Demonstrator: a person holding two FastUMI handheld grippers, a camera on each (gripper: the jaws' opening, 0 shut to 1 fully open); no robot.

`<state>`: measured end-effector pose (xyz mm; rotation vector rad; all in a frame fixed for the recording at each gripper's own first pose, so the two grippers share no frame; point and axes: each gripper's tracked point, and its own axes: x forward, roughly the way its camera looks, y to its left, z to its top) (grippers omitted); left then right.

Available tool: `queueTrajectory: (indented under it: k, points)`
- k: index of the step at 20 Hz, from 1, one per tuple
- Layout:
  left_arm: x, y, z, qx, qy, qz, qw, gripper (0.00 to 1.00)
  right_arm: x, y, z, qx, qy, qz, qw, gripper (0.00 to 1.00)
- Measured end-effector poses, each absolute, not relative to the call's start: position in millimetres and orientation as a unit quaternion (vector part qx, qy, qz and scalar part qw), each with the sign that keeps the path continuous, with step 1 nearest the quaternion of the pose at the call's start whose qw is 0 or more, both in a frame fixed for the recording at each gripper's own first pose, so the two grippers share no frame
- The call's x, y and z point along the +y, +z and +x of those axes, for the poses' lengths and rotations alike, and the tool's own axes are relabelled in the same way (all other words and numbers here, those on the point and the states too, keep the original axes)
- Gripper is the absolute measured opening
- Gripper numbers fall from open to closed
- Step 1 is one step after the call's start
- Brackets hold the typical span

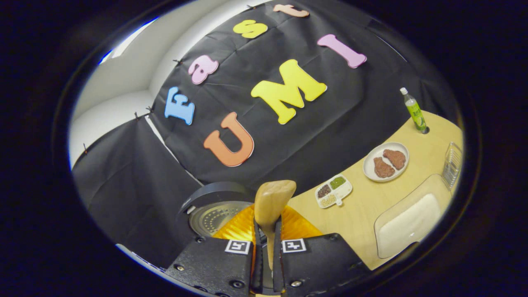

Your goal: Close the left gripper, press the button to open the rice cooker; take a wooden spoon from the chopstick holder with the right hand, scoop a spoonful of rice and pour it into the rice cooker, then put the wooden spoon back into the chopstick holder.

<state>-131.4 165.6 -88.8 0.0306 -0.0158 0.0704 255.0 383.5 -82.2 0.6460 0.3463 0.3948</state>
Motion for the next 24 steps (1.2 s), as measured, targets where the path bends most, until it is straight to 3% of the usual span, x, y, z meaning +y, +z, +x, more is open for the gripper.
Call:
queueTrajectory:
  k: [7,14,18,24]
  points:
    - [165,-94,-132,-0.005,0.033,0.019,0.999,0.96,397,-76,245,0.152,0.203,0.219,0.942,0.15]
    - [170,-99,-128,0.005,0.046,0.028,0.999,0.96,425,-68,229,0.094,0.228,0.05,0.968,0.15]
    - [171,-97,-128,0.005,0.048,0.026,0.998,0.96,446,-70,214,0.046,0.241,-0.074,0.967,0.15]
    - [168,-98,-124,0.01,0.053,0.039,0.998,0.96,461,-68,202,0.027,0.237,-0.111,0.965,0.14]
